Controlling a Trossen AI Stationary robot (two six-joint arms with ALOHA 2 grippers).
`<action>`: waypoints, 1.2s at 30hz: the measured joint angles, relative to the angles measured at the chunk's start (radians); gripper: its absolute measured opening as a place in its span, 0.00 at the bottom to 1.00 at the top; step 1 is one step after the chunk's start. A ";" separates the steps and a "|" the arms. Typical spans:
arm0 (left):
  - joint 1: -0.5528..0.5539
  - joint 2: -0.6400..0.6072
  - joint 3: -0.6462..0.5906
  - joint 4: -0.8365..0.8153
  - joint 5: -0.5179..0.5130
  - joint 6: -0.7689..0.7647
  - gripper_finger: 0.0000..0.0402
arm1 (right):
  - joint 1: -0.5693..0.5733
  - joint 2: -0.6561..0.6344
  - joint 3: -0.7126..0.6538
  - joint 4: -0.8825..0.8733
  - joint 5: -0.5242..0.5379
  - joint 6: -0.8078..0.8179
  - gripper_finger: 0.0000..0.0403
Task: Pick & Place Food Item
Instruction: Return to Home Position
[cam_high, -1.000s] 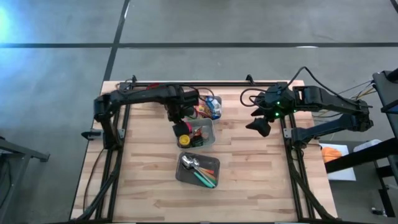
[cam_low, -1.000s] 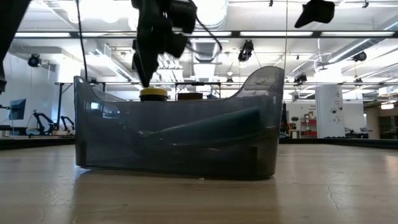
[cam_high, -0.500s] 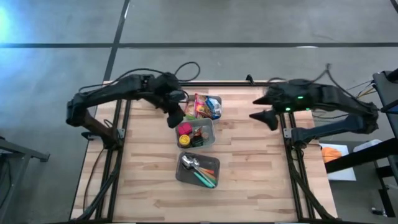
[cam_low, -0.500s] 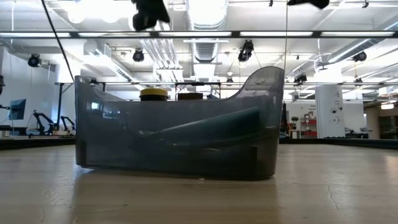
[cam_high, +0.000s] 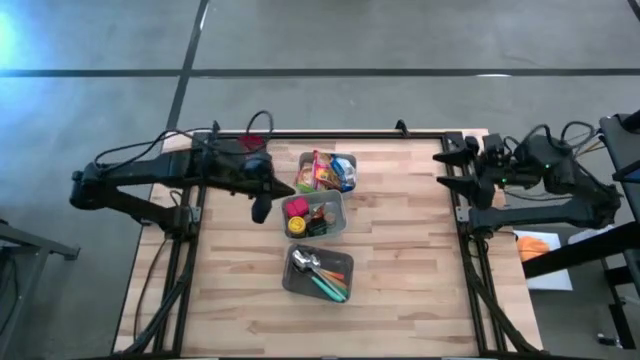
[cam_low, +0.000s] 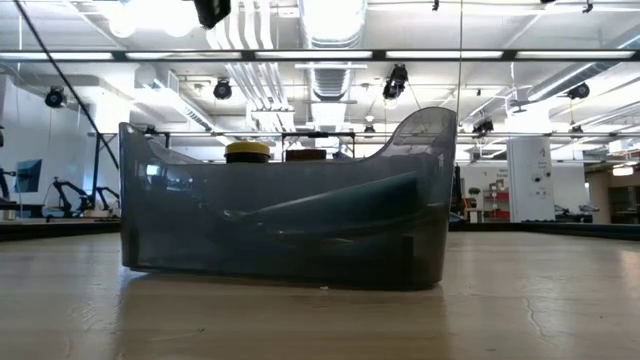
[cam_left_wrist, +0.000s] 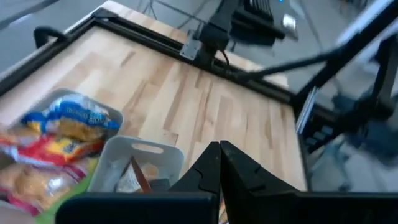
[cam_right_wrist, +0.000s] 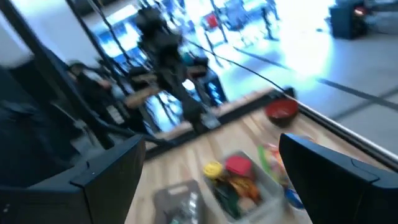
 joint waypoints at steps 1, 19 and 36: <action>-0.001 -0.029 -0.044 0.036 0.000 -0.033 0.03 | 0.000 -0.024 -0.037 0.038 -0.012 0.013 0.90; -0.137 -0.469 -0.730 0.606 0.003 -0.100 0.03 | 0.000 -0.201 -0.468 0.408 -0.088 0.029 0.90; -0.145 -0.811 -1.111 0.755 0.004 -0.097 0.03 | 0.000 -0.370 -0.628 0.502 -0.093 0.027 0.90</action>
